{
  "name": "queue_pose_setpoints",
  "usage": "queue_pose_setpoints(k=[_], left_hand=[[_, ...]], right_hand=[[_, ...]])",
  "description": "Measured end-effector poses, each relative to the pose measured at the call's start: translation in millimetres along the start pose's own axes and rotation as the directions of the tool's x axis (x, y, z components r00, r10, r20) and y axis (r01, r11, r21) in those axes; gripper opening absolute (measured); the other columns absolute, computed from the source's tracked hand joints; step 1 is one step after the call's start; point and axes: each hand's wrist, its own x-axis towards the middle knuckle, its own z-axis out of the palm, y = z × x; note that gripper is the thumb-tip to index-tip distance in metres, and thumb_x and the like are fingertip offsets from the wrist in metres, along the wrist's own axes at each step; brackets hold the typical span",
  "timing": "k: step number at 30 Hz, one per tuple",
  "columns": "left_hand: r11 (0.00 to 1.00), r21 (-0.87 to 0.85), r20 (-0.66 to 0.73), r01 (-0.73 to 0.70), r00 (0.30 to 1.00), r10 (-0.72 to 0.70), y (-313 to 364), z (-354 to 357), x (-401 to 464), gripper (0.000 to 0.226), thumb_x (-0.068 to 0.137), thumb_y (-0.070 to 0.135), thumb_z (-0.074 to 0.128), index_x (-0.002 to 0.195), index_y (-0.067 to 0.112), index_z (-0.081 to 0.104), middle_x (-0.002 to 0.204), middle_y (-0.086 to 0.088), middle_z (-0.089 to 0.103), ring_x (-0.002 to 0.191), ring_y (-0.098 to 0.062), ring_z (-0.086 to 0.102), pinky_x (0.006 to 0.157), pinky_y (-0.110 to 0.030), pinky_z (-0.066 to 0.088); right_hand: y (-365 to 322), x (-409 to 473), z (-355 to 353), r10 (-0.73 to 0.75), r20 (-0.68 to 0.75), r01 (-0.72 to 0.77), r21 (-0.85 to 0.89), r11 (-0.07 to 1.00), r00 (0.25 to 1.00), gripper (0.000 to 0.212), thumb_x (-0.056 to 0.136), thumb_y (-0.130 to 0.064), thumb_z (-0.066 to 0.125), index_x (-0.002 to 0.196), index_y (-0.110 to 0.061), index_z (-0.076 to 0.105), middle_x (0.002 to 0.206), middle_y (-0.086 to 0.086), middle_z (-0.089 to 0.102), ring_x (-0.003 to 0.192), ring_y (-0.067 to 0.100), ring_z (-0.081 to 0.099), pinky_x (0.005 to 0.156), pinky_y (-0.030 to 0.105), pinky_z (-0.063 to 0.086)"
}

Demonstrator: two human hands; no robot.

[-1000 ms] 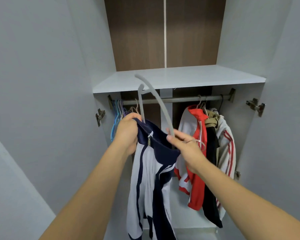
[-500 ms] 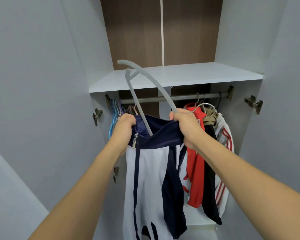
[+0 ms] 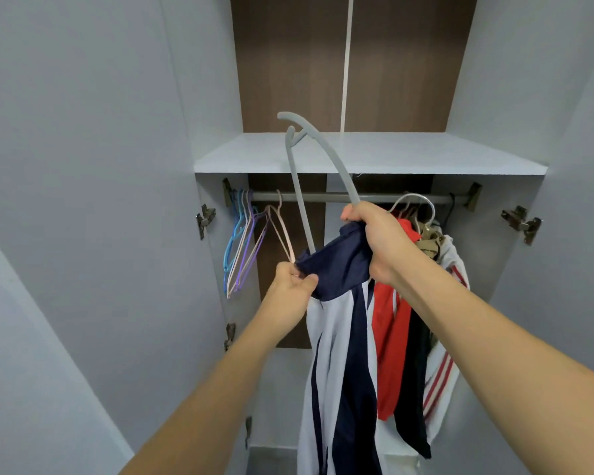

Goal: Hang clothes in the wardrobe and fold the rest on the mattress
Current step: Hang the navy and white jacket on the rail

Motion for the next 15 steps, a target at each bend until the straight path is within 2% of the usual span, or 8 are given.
queue_pose_setpoints(k=[2, 4, 6, 7, 9, 11, 12, 15], left_hand=[[1.000, 0.018, -0.034, -0.017, 0.999, 0.018, 3.6, 2.2, 9.4, 0.020, 0.099, 0.036, 0.054, 0.111, 0.030, 0.039, 0.079, 0.008, 0.060, 0.064, 0.000, 0.058, 0.051, -0.008, 0.040], [1.000, 0.022, -0.001, 0.022, 1.000, -0.022, 8.5, 3.5, 17.2, 0.008, 0.101, 0.031, 0.051, 0.097, 0.024, 0.051, 0.081, 0.003, 0.060, 0.063, -0.004, 0.057, 0.050, -0.011, 0.040], [0.996, -0.038, 0.116, 0.082, 0.990, -0.077, 11.2, 8.8, 22.0, 0.022, 0.102, 0.025, 0.050, 0.084, 0.018, 0.059, 0.079, -0.003, 0.061, 0.056, -0.006, 0.055, 0.047, -0.014, 0.043], [0.994, -0.066, 0.165, 0.093, 0.983, -0.081, 12.8, 13.0, 22.4, 0.020, 0.102, 0.025, 0.050, 0.086, 0.018, 0.059, 0.081, -0.004, 0.062, 0.058, -0.007, 0.056, 0.048, -0.017, 0.045], [0.991, -0.103, 0.151, 0.081, 0.986, -0.065, 15.8, 23.3, 24.9, 0.005, 0.102, 0.026, 0.050, 0.102, 0.021, 0.052, 0.090, -0.004, 0.062, 0.067, -0.012, 0.058, 0.050, -0.019, 0.046], [0.984, -0.129, 0.102, 0.121, 0.989, -0.109, 16.3, 31.0, 29.1, 0.017, 0.102, 0.026, 0.050, 0.118, 0.024, 0.044, 0.097, -0.003, 0.061, 0.073, -0.013, 0.059, 0.051, -0.019, 0.048], [0.974, -0.150, 0.133, 0.172, 0.979, -0.152, 18.7, 32.3, 30.1, 0.020, 0.103, 0.027, 0.047, 0.122, 0.022, 0.046, 0.098, -0.003, 0.063, 0.073, -0.014, 0.061, 0.053, -0.021, 0.049], [0.858, -0.331, 0.316, 0.392, 0.903, -0.291, 22.7, 29.0, 33.7, 0.050, 0.097, 0.048, 0.035, 0.112, 0.010, 0.064, 0.083, -0.007, 0.074, 0.066, -0.020, 0.068, 0.057, -0.027, 0.052]], right_hand=[[0.6, 1.3, -4.2, -0.061, 0.059, 0.061, -0.006, 0.998, 0.996, 0.021, 0.086, -0.014, 0.056, 0.068, -0.023, 0.062, 0.062, -0.003, 0.054, 0.056, 0.014, 0.050, 0.056, 0.025, 0.041], [1.0, 4.8, -10.7, -0.102, 0.095, 0.103, -0.014, 0.995, 0.990, 0.019, 0.086, -0.012, 0.059, 0.070, -0.022, 0.061, 0.060, -0.004, 0.053, 0.058, 0.013, 0.051, 0.058, 0.026, 0.041], [1.9, 8.2, -18.6, -0.131, 0.107, 0.133, -0.012, 0.991, 0.986, 0.021, 0.084, -0.005, 0.061, 0.070, -0.020, 0.061, 0.062, -0.003, 0.053, 0.061, 0.014, 0.051, 0.059, 0.026, 0.041], [2.2, 9.0, -23.2, -0.141, 0.109, 0.143, -0.008, 0.990, 0.984, 0.023, 0.084, -0.001, 0.060, 0.071, -0.020, 0.063, 0.063, -0.002, 0.055, 0.062, 0.014, 0.052, 0.060, 0.026, 0.042], [1.7, 8.2, -32.3, -0.150, 0.113, 0.153, -0.019, 0.988, 0.982, 0.025, 0.083, 0.003, 0.059, 0.073, -0.019, 0.065, 0.062, -0.003, 0.057, 0.062, 0.013, 0.054, 0.058, 0.023, 0.044], [-0.1, 6.2, -39.2, -0.147, 0.110, 0.152, -0.046, 0.987, 0.983, 0.026, 0.084, 0.003, 0.057, 0.074, -0.019, 0.065, 0.060, -0.005, 0.057, 0.059, 0.011, 0.053, 0.054, 0.022, 0.044], [-0.6, 6.3, -42.1, -0.149, 0.109, 0.155, -0.049, 0.987, 0.983, 0.025, 0.085, 0.001, 0.057, 0.073, -0.019, 0.066, 0.060, -0.004, 0.056, 0.059, 0.012, 0.052, 0.054, 0.023, 0.043], [-5.3, 5.9, -52.1, -0.136, 0.107, 0.141, -0.038, 0.989, 0.985, 0.018, 0.090, -0.026, 0.065, 0.073, -0.021, 0.067, 0.062, -0.003, 0.052, 0.057, 0.013, 0.049, 0.055, 0.025, 0.042]])
